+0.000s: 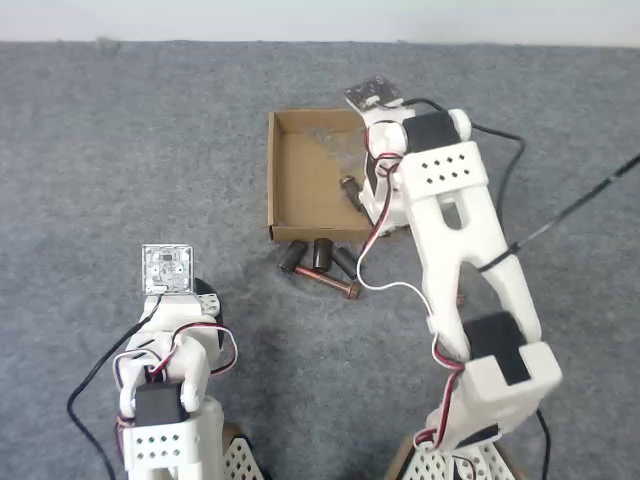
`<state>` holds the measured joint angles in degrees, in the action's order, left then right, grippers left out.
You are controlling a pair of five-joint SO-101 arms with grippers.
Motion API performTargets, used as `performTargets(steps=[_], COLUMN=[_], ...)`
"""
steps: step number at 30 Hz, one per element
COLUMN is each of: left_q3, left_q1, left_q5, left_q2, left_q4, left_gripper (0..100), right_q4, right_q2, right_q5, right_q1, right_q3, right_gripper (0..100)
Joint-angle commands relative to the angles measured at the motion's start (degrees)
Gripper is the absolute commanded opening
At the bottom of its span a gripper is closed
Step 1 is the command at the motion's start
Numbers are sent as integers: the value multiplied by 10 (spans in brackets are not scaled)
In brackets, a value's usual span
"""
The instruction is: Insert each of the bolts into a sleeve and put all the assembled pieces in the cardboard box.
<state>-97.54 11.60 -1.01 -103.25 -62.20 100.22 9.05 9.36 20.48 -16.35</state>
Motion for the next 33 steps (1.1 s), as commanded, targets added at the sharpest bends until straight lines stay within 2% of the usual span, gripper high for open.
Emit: performTargets(steps=[1,12,21,30,33], left_q3=[9,9,9,9,9], left_q1=[4,4,4,4,4], left_q5=[3,3,3,3,3], left_q2=[-11,-11,-11,-11,-11], left_q4=[-1,-4,-4,-4,-3], left_gripper=[9,9,9,9,9], right_q4=[24,-11,-196,-380,-408], right_q2=[-58,-171,-203,-203,-203], right_q5=[-3,-4,-4,-4,-4], right_q1=[-7,59,106,117,118], right_q3=[8,256,371,454,469], right_gripper=[6,6,6,7,58])
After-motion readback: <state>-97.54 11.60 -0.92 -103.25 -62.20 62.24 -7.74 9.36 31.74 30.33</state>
